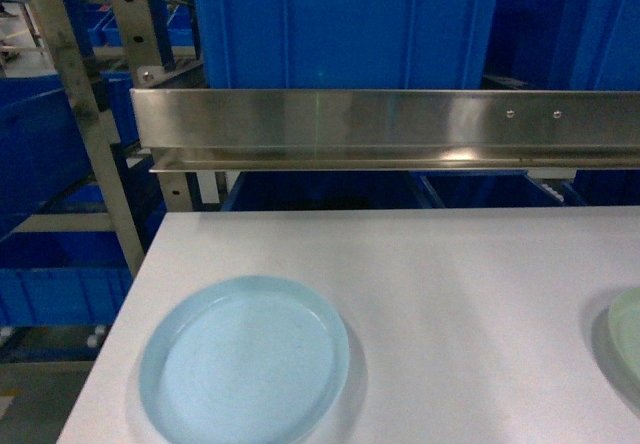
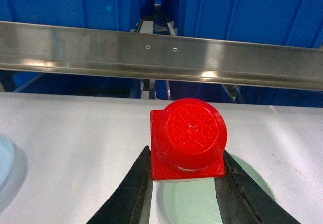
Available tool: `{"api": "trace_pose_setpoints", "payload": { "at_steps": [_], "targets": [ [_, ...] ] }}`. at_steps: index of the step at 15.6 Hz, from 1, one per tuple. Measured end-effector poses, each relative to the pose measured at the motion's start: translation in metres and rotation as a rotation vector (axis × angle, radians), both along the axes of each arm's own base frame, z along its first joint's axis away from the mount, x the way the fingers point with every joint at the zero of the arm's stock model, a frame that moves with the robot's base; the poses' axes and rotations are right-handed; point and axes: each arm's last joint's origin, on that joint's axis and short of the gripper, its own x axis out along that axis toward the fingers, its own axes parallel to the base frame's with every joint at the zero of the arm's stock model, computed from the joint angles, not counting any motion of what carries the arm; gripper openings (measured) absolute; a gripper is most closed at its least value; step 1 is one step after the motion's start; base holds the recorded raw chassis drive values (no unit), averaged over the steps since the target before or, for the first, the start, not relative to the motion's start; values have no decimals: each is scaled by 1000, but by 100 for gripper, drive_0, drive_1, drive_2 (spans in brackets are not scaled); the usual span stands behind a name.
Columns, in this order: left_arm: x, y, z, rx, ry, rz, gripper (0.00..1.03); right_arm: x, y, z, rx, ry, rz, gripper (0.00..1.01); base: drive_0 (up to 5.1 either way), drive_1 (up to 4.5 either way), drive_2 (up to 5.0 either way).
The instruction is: Sort and place red and yellow blocks in left bins
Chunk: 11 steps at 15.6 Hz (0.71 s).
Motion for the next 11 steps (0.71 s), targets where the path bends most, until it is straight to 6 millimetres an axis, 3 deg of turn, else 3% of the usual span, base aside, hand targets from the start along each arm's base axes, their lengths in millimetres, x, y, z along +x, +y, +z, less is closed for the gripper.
{"api": "trace_pose_setpoints", "payload": {
  "at_steps": [11],
  "targets": [
    [0,0,-1,0,1,0,27,0,0,0,0,0,0,29,0,0,0]
  ]
}}
